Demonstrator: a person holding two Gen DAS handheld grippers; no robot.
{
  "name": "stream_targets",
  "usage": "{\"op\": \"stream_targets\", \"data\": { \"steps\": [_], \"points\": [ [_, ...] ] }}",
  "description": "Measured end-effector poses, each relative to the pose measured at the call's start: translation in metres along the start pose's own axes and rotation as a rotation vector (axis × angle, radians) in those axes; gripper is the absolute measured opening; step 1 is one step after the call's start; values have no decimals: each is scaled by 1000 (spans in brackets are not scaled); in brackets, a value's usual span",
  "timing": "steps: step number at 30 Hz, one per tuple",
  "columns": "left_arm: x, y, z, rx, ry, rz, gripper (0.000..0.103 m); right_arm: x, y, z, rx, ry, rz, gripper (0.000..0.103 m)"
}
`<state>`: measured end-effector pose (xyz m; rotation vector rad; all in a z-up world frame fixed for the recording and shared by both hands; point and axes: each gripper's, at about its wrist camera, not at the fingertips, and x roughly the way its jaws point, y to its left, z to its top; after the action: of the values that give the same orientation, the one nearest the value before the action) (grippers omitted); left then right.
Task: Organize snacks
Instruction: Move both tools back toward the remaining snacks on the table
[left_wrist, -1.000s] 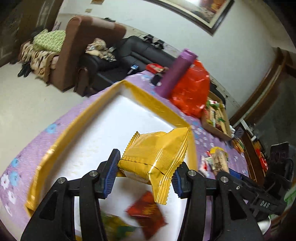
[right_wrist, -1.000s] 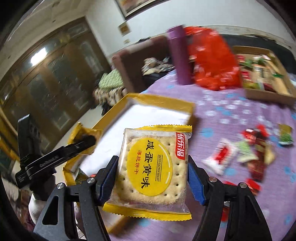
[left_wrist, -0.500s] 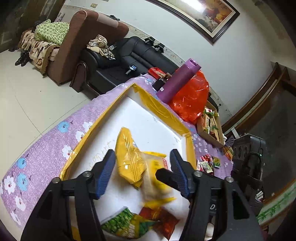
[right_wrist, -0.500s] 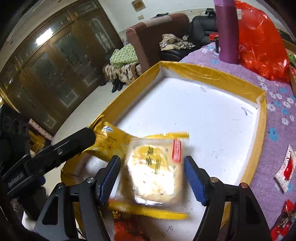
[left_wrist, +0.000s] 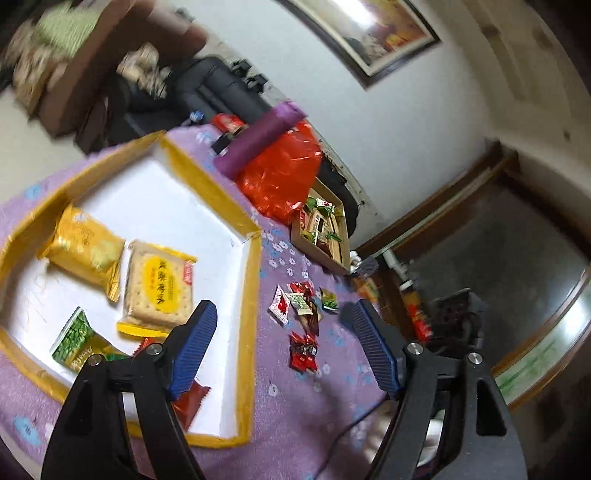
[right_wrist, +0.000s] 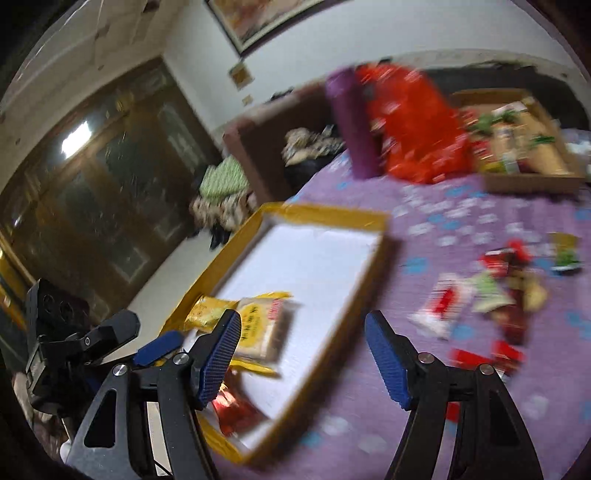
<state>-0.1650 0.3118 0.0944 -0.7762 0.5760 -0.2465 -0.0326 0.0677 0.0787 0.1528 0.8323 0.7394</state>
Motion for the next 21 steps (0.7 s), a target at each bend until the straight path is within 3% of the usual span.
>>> {"op": "stream_targets", "data": {
  "steps": [3,4,6,7,8,9,11,12,14,19,21],
  "points": [
    [-18,-53,-9,163,-65,155,83,-57,-20,-7,13,-99,-56,72],
    [-23,-67,-13,201,-77,174,88,-79,-28,-11,18,-136,-81,73],
    [-30,-90,-22,229,-66,108,92,-123,-40,-18,32,-198,-117,73],
    [-29,-95,-27,220,-36,29,101,-137,-43,-19,36,-217,-130,73],
    [-22,-101,-36,200,25,-84,103,-162,-49,-23,40,-252,-155,73],
    [-15,-107,-47,181,81,-148,103,-180,-51,-24,38,-280,-173,73],
    [-10,-118,-59,211,92,-65,103,-225,-54,-29,16,-354,-230,73],
    [-13,-128,-63,261,58,8,103,-243,-55,-30,4,-384,-258,73],
    [-33,-144,-64,324,-40,77,103,-284,-53,-34,-30,-448,-330,73],
    [-113,-211,-46,532,-316,155,103,-378,-43,-28,-71,-587,-476,73],
    [-141,-238,-37,616,-424,139,103,-426,-38,-20,-64,-671,-503,73]
  ]
}}
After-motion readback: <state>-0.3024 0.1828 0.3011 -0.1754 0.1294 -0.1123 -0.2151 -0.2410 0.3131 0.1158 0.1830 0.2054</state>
